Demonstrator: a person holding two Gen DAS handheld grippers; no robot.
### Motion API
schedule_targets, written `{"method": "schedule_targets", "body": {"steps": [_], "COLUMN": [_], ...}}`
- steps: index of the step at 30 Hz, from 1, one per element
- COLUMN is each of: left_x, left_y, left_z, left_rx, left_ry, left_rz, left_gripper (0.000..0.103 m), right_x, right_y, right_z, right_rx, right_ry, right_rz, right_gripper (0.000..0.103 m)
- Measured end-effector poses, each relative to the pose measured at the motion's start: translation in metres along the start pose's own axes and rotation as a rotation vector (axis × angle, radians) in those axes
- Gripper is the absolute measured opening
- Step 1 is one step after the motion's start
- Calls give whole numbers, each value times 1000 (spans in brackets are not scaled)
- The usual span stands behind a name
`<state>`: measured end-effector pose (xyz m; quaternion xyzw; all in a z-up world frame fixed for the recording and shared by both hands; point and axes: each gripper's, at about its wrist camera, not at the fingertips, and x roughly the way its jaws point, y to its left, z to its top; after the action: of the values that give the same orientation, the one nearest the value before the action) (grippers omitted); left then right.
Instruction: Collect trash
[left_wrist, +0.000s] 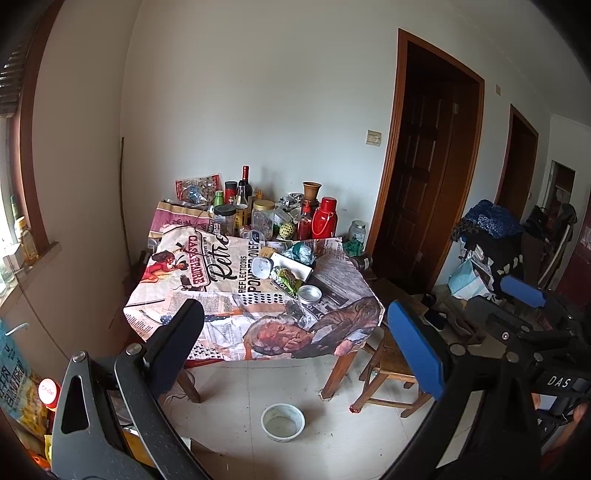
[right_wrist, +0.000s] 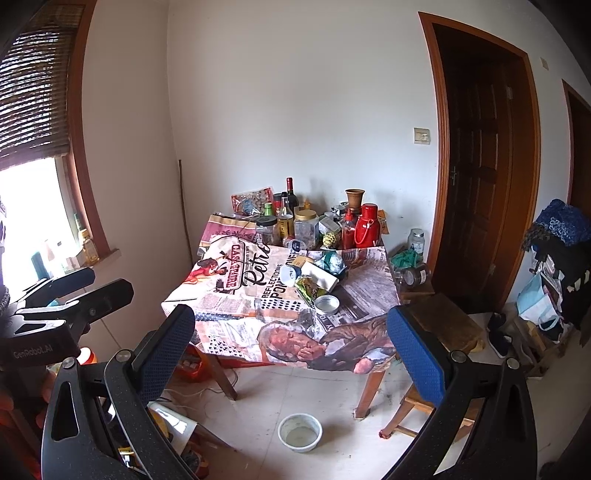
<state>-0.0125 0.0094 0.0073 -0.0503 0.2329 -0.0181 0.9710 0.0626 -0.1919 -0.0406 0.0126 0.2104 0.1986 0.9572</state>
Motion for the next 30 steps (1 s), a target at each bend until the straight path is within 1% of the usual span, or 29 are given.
{"method": "schedule_targets", "body": {"steps": [14, 30], "left_x": [-1, 0], "left_y": [-3, 0], "left_z": [5, 3], "left_rx": [-3, 1], "left_ry": [-3, -6], "left_rz": [10, 15], "left_gripper": [100, 100], "right_x": [0, 2], "right_y": [-1, 0], "right_z": [0, 0], "right_rx": [-10, -5], "right_ry": [-1, -1], "right_rz": [16, 25], "right_gripper": [103, 103]}}
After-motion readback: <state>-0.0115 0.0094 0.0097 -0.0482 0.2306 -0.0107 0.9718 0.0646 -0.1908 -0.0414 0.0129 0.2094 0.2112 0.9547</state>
